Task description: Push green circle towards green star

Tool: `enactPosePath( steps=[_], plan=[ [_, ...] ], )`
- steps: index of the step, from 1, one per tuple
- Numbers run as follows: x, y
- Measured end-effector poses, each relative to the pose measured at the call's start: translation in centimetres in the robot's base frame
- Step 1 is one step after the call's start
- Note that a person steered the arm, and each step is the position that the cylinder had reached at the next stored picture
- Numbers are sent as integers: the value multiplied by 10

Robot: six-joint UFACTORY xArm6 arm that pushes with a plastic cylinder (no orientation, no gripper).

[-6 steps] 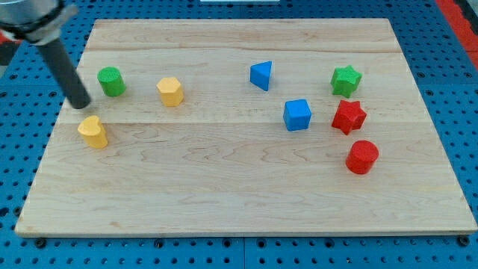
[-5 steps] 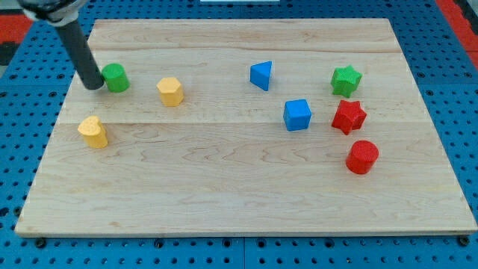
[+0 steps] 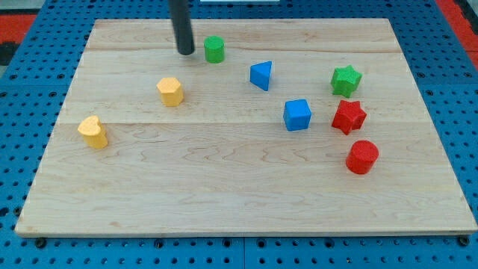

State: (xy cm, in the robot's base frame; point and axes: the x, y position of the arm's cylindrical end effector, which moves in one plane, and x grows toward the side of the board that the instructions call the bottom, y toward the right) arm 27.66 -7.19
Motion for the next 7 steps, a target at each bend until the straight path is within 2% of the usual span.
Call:
enactPosePath(
  steps=[1, 2, 7],
  plan=[
    [0, 60],
    [-2, 73],
    [-3, 74]
  ],
)
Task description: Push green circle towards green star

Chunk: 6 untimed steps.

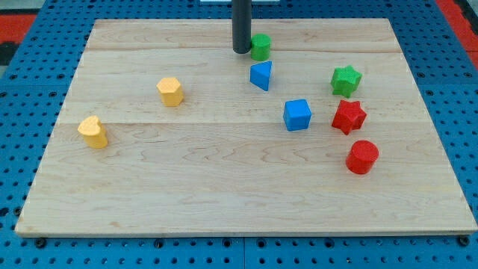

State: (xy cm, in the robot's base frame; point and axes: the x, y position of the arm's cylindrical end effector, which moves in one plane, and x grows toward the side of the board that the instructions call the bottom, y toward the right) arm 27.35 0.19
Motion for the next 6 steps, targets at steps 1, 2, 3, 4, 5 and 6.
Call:
enactPosePath(
  steps=[1, 2, 3, 4, 5, 6],
  plan=[
    [0, 5],
    [-2, 36],
    [3, 67],
    [-7, 62],
    [-33, 29],
    [-36, 41]
  ],
)
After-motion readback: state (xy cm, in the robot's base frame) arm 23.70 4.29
